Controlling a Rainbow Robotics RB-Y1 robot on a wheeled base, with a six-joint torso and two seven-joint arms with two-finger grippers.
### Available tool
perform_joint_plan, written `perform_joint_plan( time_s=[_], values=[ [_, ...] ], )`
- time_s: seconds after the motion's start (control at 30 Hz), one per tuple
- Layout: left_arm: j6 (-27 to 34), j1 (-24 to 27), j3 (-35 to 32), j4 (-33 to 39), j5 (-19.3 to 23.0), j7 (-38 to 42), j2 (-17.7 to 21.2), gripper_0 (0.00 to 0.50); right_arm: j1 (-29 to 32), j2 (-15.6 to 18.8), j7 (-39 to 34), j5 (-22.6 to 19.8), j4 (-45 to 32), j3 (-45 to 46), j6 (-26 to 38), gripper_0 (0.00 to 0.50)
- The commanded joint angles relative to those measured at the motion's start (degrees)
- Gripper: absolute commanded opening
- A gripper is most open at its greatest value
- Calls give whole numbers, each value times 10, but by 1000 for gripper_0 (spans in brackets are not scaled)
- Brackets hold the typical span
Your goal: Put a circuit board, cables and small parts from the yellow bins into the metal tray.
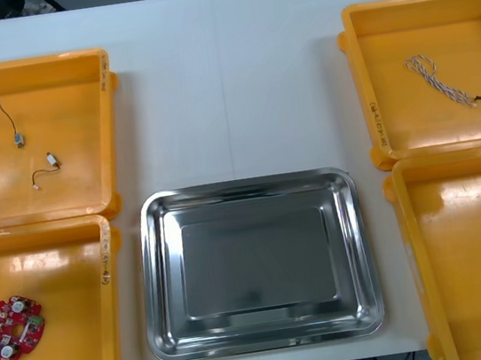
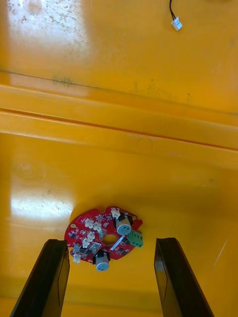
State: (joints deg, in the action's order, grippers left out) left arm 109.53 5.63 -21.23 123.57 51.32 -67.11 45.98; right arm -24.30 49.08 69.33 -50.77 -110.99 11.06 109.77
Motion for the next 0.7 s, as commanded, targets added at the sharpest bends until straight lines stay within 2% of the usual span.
perform_joint_plan(
  time_s=[0.03, 0.7],
  values=[
    [4, 17, 0, 15, -5, -43, 7, 500, 4, 25, -17, -5, -5, -8, 2, 500],
    [4, 17, 0, 15, -5, -43, 7, 500, 4, 25, -17, -5, -5, -8, 2, 500]
  ],
)
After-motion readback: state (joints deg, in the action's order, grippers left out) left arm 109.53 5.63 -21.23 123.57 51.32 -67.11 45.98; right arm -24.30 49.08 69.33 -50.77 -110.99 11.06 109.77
